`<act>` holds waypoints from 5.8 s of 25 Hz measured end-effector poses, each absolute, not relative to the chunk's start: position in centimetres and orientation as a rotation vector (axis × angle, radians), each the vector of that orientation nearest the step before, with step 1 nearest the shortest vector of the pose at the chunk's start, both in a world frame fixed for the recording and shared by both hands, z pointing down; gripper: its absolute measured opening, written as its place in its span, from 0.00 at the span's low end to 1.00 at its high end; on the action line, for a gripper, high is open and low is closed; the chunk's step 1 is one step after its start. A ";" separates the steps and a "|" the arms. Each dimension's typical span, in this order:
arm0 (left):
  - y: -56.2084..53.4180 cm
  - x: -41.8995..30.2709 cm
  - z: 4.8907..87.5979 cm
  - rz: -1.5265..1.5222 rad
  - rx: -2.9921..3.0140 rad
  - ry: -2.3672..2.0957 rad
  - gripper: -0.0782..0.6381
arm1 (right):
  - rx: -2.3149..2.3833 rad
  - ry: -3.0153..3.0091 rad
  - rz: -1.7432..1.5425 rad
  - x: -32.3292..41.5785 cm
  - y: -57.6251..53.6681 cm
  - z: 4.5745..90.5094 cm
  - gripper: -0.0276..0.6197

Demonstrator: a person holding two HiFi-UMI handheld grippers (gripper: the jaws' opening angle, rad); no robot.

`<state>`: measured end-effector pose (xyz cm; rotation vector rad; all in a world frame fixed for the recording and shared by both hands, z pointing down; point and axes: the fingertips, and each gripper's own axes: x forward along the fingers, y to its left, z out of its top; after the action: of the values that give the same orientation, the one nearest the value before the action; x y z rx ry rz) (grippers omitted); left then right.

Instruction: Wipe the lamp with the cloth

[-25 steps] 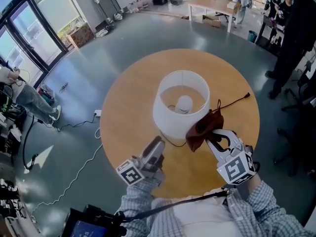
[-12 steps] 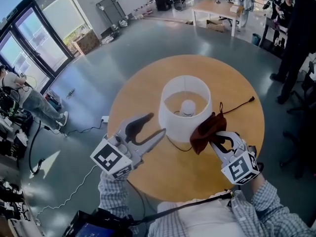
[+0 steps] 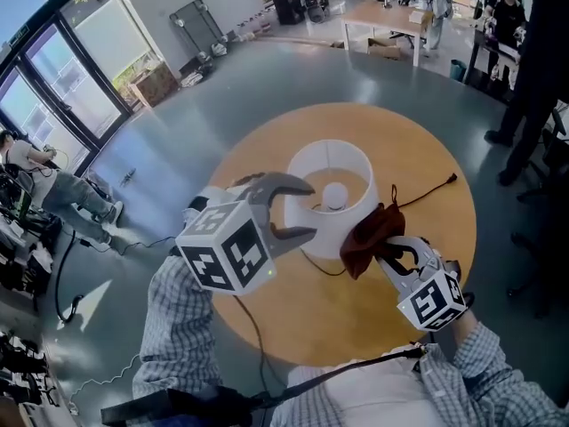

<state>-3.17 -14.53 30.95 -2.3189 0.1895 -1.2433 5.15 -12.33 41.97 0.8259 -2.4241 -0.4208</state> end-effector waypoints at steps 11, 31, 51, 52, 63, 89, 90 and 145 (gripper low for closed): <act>-15.2 -0.9 33.5 -1.381 -2.273 -0.012 0.34 | 0.812 -2.415 -0.433 5.6 -13.0 41.5 0.13; -18.1 -4.1 32.1 -1.173 -2.348 0.152 0.27 | 1.228 -2.750 0.104 10.5 -18.7 35.2 0.13; -25.0 -6.1 30.5 -1.025 -2.495 0.411 0.30 | 0.897 -2.719 0.319 -0.1 -23.4 47.3 0.13; -24.9 -6.2 30.4 -1.021 -2.500 0.416 0.30 | 0.871 -2.718 0.280 -1.3 -23.6 47.5 0.13; -24.7 -6.0 30.4 -0.978 -2.494 0.418 0.31 | 0.836 -2.596 0.217 -4.8 -25.3 51.4 0.13; -24.5 -5.0 29.8 -0.927 -2.495 0.415 0.31 | 0.946 -2.712 0.222 -4.5 -27.0 47.5 0.13; -24.5 -5.0 29.9 -0.926 -2.494 0.414 0.31 | 0.939 -2.702 0.234 -4.4 -26.8 48.1 0.13; -20.8 -2.3 30.7 -0.976 -2.353 0.361 0.30 | 1.127 -2.535 0.417 5.2 -22.3 51.3 0.13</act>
<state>-2.34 -20.82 30.71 -2.3525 0.3610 -0.9758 5.22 -22.26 51.30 1.1268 -2.5345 0.4166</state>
